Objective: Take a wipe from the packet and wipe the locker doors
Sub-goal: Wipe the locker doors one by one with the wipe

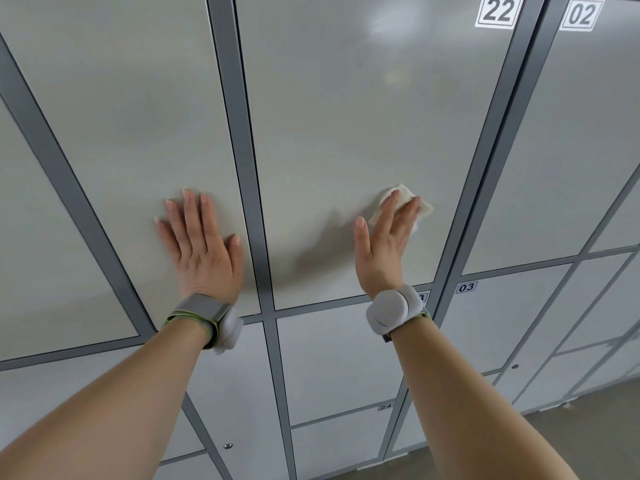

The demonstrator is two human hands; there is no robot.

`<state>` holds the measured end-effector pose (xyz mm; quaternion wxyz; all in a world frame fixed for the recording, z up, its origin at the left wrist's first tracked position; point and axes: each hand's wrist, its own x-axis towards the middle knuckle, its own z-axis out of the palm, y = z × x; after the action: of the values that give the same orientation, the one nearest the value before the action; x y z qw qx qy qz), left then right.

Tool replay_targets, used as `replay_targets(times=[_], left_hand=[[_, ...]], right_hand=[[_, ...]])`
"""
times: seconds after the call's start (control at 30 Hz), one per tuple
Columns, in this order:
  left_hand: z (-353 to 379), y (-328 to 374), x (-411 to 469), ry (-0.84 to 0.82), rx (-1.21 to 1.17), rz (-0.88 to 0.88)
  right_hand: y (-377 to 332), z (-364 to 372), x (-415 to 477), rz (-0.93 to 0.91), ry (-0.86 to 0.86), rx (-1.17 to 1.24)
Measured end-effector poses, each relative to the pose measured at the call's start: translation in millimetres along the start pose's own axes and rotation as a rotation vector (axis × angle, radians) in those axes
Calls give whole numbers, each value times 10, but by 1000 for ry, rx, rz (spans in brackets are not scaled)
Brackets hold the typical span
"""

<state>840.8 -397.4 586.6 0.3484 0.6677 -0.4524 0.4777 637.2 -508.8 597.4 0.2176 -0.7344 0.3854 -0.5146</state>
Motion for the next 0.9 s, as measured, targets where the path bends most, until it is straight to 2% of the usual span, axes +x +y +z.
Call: replay_targets(times=[0.1,0.23,0.37,0.5,0.57,0.73,0.83,0.9], left_hand=[[-23,-6,-10,-17,-45,7],[-37,-48,-6,-19,-86,29],[-65,-77,-1,-35,-111,48],[-136,-118,-17,-94,-175,68],[-181,-154,-16,-128,-199,92],[-344,-299,20,-135,-280,183],[-432,-375,141,-85,-280,165],[-460,-448,273,-56,-246,139]], right_hand=[[18,111,-72,7,16,-37],[184,273,-363,152,-39,-51],[82,303,-404,284,-41,54],[-275,282,-173,94,29,90],[-319,320,-141,69,49,68],[-31,497,-455,288,2,35],[-57,574,-566,420,5,96],[-202,581,-527,432,30,159]])
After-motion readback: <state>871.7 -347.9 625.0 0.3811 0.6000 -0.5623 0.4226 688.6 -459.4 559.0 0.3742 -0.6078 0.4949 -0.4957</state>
